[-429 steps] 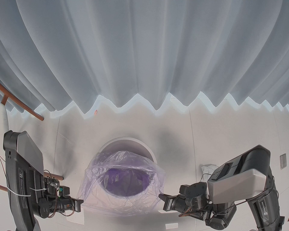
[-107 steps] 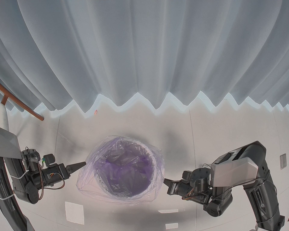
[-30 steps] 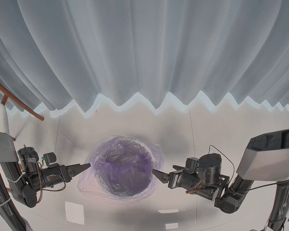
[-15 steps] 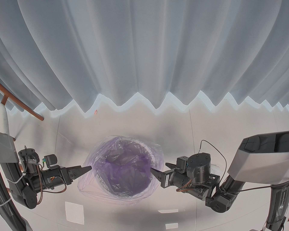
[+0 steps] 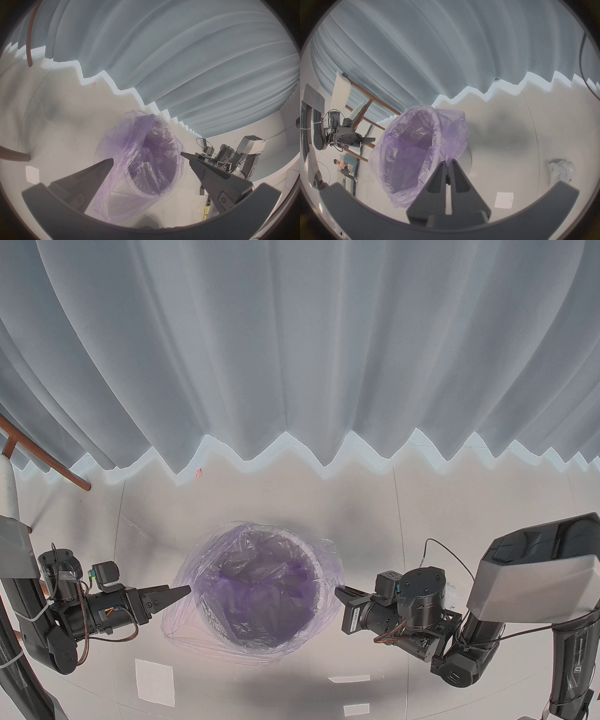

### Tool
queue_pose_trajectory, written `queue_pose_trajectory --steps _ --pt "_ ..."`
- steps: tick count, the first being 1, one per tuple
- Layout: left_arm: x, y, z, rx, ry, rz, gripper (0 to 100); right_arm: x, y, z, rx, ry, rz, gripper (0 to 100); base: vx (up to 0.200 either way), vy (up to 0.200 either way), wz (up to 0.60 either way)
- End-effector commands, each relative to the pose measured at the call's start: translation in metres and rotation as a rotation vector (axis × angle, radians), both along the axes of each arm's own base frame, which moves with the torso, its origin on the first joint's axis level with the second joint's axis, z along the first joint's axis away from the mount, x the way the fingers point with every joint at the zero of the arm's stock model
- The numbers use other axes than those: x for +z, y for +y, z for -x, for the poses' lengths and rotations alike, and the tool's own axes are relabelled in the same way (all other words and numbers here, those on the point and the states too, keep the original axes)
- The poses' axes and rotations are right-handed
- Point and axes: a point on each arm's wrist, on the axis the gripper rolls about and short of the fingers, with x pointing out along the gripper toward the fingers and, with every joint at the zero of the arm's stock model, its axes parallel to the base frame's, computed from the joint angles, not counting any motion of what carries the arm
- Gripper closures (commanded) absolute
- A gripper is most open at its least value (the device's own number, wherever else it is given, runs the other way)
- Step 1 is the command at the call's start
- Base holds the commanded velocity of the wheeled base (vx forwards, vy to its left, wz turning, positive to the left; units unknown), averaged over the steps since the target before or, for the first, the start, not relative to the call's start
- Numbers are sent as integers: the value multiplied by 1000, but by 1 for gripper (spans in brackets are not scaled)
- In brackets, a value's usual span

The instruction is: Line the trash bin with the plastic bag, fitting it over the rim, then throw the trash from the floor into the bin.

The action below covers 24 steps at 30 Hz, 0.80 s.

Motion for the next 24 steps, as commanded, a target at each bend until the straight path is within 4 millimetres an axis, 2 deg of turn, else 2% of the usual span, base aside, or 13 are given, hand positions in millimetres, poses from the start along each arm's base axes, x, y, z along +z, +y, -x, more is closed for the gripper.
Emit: queue_pose_trajectory --steps 1,4,7,22,23,24 --pt "-1 0 0 1 5 1 0 -43 -15 -6 -40 35 43 100 0 0 0" --pt "-1 0 0 1 7 1 0 -66 -18 -6 -41 43 70 100 0 0 0" --pt "-2 0 0 0 7 0 0 -77 -18 -8 -50 74 66 100 0 0 0" --pt "-6 0 -1 -1 20 -4 0 -90 -1 -29 -113 152 -135 100 0 0 0" --pt "-6 0 -1 -1 20 -4 0 -90 -2 -28 -121 167 -151 0 0 0 0" --pt "-6 0 -1 -1 20 -4 0 -90 -2 -28 -126 173 -162 0 0 0 0"
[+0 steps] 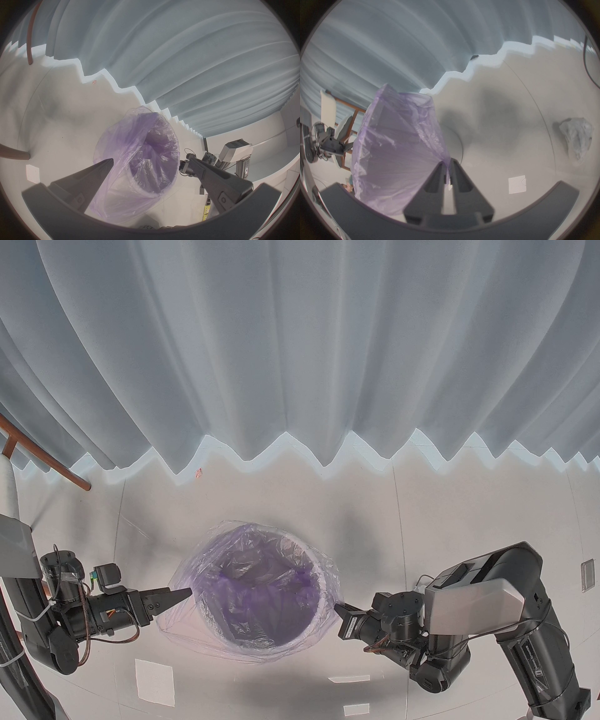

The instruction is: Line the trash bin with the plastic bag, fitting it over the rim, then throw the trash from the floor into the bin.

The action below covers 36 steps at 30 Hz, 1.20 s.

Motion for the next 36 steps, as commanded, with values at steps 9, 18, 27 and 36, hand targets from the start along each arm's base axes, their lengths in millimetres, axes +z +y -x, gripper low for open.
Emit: queue_pose_trajectory --steps 9,18,27,36 --pt "2 5 -1 27 -6 3 0 36 -32 6 -46 57 -110 0 0 0 0" --pt "28 -1 -19 81 -145 -13 0 68 -65 25 87 288 -359 0 0 0 0" --pt "31 -40 -48 -71 -278 -113 0 62 -68 25 103 293 -326 0 0 0 0" --pt "54 -43 -93 -55 -404 -345 0 62 -69 24 100 294 -333 0 0 0 0"
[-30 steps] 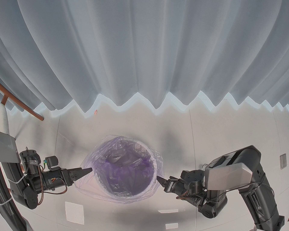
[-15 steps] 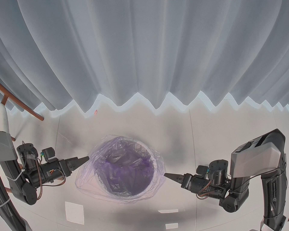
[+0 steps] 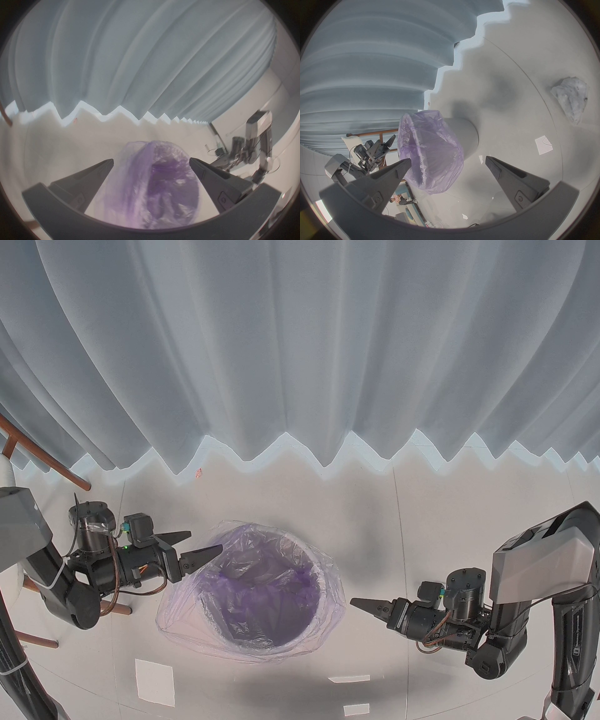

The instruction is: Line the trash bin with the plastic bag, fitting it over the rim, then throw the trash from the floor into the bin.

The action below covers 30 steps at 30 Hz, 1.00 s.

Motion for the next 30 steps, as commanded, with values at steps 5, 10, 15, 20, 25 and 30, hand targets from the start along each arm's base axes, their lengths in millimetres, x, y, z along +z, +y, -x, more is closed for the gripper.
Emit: queue_pose_trajectory --steps 5,10,15,20,25,30 --pt "11 -3 -28 52 -209 -292 0 1 0 -3 -2 -17 -12 0 0 0 0" --pt "6 -9 -30 50 -244 -360 0 1 1 -3 -2 -17 -12 0 0 0 0" --pt "2 -14 -24 21 -243 -375 0 1 1 -3 -2 -17 -12 0 0 0 0" --pt "-13 -16 -22 -5 -214 -409 0 0 1 -5 -3 -20 -12 0 0 0 0" --pt "-26 -15 -26 0 -223 -423 0 0 1 -5 -3 -20 -12 0 0 0 0" --pt "-34 -16 -30 8 -259 -418 100 -1 1 -6 -6 -21 -12 0 0 0 0"
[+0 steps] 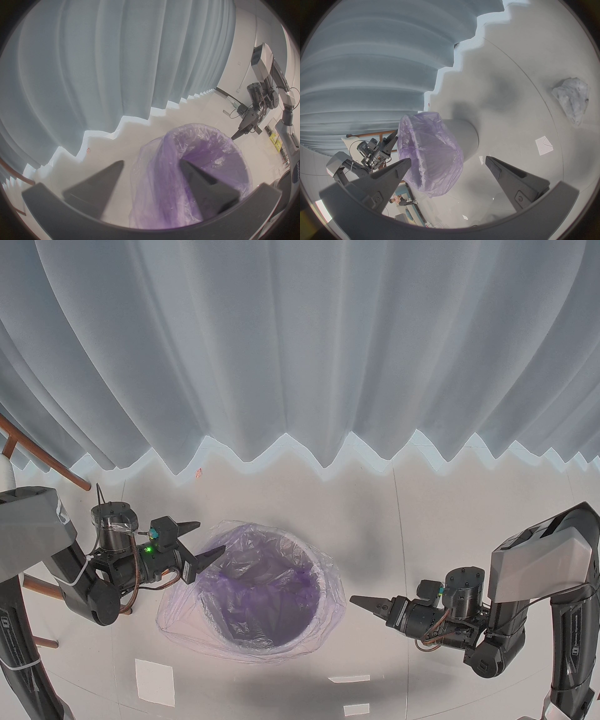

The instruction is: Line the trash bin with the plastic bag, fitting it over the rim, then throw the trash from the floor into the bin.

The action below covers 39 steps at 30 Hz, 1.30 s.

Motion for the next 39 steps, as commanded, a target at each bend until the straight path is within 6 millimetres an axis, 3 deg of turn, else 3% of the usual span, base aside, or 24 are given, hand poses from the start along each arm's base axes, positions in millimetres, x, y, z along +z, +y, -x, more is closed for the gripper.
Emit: queue_pose_trajectory --steps 1,12,16,19,23,26,34,39 --pt "-18 0 -2 0 38 -7 100 0 0 -1 -1 -13 -8 0 0 0 0" --pt "5 9 -2 43 14 63 100 -2 1 -2 -2 -9 -4 0 0 0 0" --pt "19 12 -8 81 43 184 100 -2 1 -2 -2 -9 -4 0 0 0 0" --pt "18 12 -8 100 98 255 100 -3 1 -2 -2 -8 -3 0 0 0 0" --pt "5 18 -9 146 226 370 100 -2 1 -3 -2 -10 -6 0 0 0 0" --pt "-24 18 -14 183 361 457 100 -3 1 -3 -2 -9 -6 0 0 0 0" --pt "-71 29 -33 301 562 719 100 -1 1 -6 -16 -5 -28 0 0 0 0" --pt "-75 41 -41 297 624 972 100 -1 2 -7 -15 -4 -29 0 0 0 0"
